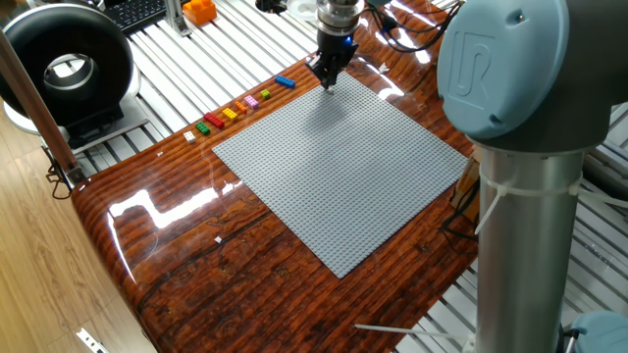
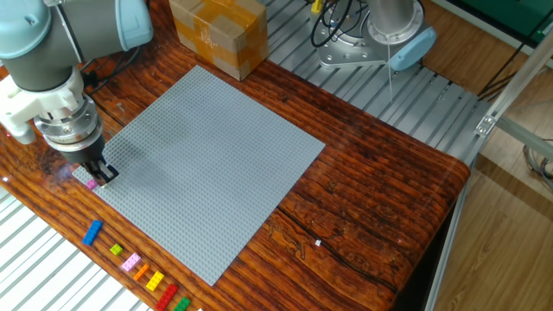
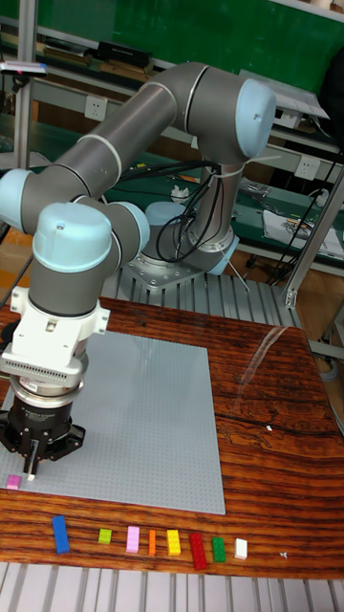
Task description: Build with small Lego blocks
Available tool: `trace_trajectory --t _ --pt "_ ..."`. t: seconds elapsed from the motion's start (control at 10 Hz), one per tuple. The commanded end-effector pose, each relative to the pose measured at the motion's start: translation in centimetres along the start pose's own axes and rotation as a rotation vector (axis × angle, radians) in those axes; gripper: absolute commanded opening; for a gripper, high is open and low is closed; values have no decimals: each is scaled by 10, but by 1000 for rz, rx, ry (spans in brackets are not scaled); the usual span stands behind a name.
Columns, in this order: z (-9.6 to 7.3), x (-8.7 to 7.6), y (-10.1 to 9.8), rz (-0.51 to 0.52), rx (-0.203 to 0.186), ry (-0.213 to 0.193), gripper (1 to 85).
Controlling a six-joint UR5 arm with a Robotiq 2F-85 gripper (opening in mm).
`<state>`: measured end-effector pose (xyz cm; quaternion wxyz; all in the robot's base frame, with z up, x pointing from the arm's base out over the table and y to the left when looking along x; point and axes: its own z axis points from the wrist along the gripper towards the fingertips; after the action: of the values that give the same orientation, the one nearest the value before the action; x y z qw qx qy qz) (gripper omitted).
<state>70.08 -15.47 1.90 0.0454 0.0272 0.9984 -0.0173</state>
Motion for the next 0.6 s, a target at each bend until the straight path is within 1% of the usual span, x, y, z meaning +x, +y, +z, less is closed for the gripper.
trace_trajectory --t 0.0,0.3,0.5 --pt "0 -4 -1 32 5 -12 80" --pt "1 -7 -2 36 11 -23 33" --pt "2 -9 -1 47 8 -31 23"
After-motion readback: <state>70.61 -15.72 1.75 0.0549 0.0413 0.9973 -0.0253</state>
